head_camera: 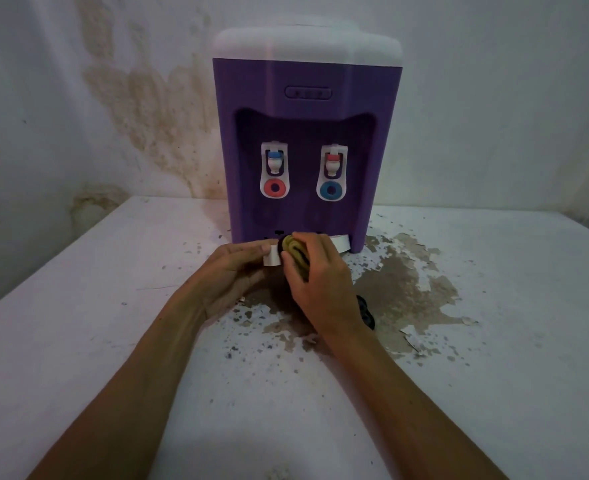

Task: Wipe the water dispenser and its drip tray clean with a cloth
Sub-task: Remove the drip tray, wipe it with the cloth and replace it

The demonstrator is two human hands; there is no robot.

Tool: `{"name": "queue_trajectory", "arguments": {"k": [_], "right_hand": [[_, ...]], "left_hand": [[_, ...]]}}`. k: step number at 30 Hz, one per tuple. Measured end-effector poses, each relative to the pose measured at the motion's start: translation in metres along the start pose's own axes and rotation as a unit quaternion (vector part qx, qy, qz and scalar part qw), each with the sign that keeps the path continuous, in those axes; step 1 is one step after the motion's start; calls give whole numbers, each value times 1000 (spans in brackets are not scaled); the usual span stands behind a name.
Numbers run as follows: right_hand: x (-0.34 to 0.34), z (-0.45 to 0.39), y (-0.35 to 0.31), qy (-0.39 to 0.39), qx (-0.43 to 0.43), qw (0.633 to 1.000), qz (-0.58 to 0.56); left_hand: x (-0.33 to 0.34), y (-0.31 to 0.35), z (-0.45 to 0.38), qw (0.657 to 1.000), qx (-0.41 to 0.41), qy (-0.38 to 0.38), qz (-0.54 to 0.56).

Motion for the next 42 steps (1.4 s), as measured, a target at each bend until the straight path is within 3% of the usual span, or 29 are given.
{"name": "queue_trajectory", "arguments": {"k": [8,10,18,26,33,36,39,42], "right_hand": [[-15,-1,58,-1,226,973,52],[-16,0,55,0,220,974,60],[-1,1,3,-24,0,1000,-3],[-15,-2,36,20,137,990,30],[-5,5,-7,10,-1,1000,-7],[-1,3,-12,8,-11,1000,-12],[-3,-2,6,8,44,999,15],[-11,-3,44,7,168,985,39]], "left_hand": [[-5,-4,-8,1000,-4,22,0],[-3,-4,-8,1000,-1,19,-5],[2,-1,-2,1000,7,-4,-26],[1,-3,-3,999,1,15,-31],[10,-1,4,996,17,-32,-79],[9,0,5,997,19,-34,-62],[4,0,2,999,19,-14,-38],[-2,0,1,1000,13,14,-23]]}}
Point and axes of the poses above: each hand's wrist, its own z-axis away from the middle knuckle, its own x-axis out of the palm, y = z × x, the point moved 7 cm from there along -z, towards the middle knuckle, and after that the axes turned 5 degrees about z, right-handed, at the moved point
